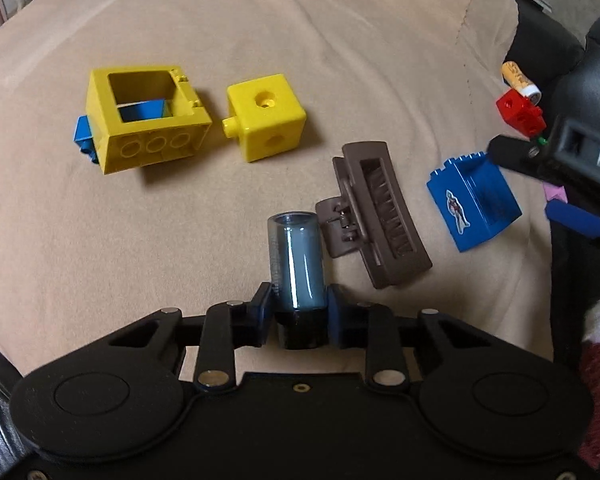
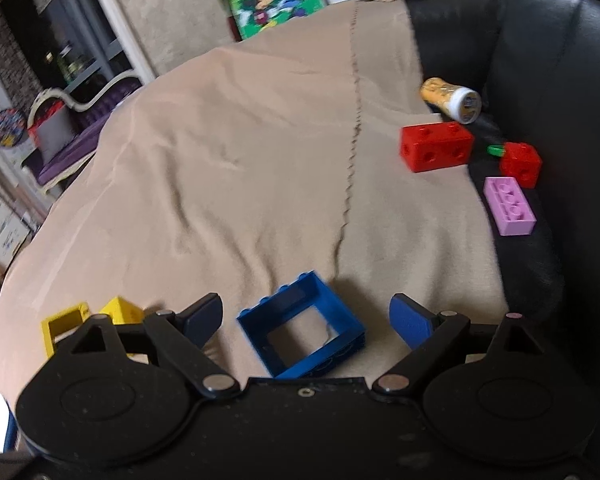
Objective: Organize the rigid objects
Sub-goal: 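Grasp the clear black-capped vial with the left tool while the right tool grasps the blue Lego frame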
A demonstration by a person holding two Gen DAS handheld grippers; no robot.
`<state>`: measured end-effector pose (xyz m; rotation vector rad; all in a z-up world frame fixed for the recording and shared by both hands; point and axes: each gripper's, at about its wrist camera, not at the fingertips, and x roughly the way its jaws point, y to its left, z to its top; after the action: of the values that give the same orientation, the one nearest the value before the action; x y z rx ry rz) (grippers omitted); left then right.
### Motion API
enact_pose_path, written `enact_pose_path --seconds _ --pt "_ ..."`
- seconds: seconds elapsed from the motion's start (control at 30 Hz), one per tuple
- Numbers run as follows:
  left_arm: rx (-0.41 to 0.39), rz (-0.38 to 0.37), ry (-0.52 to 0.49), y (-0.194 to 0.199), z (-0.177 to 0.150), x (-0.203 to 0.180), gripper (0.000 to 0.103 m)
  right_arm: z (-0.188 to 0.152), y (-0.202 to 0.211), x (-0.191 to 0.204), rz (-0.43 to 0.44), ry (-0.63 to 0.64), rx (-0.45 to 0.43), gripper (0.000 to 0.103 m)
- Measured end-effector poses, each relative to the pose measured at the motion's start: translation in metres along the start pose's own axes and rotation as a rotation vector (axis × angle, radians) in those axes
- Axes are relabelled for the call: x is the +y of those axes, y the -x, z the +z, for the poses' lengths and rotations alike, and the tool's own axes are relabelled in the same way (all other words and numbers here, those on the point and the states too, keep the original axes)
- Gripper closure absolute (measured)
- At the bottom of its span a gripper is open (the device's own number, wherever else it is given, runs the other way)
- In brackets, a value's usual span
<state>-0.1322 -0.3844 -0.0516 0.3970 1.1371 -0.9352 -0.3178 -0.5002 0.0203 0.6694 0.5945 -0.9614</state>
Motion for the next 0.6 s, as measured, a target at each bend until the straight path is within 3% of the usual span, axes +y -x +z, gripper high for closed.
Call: enact_pose_path --seconds 0.13,0.3,0.33,0.43,0.6 --pt "-0.011 0.004 0.027 0.007 -0.003 0.012 0.076 -0.007 -0.010 0.016 0.002 0.096 0.018 0.002" --pt "-0.032 0.023 0.045 0.018 -0.007 0.028 0.076 -0.015 -0.041 0.023 -0.075 0.151 0.064 0.002" --pt "-0.034 0.021 0.053 0.020 -0.008 0.031 0.076 -0.016 -0.047 0.022 -0.081 0.153 0.076 0.003" --pt "-0.047 0.030 0.080 0.028 -0.010 0.042 0.076 -0.022 -0.056 0.020 -0.085 0.160 0.075 0.020" --pt "-0.077 0.033 0.112 0.047 -0.017 0.059 0.076 -0.018 -0.047 0.018 -0.088 0.122 0.056 0.020"
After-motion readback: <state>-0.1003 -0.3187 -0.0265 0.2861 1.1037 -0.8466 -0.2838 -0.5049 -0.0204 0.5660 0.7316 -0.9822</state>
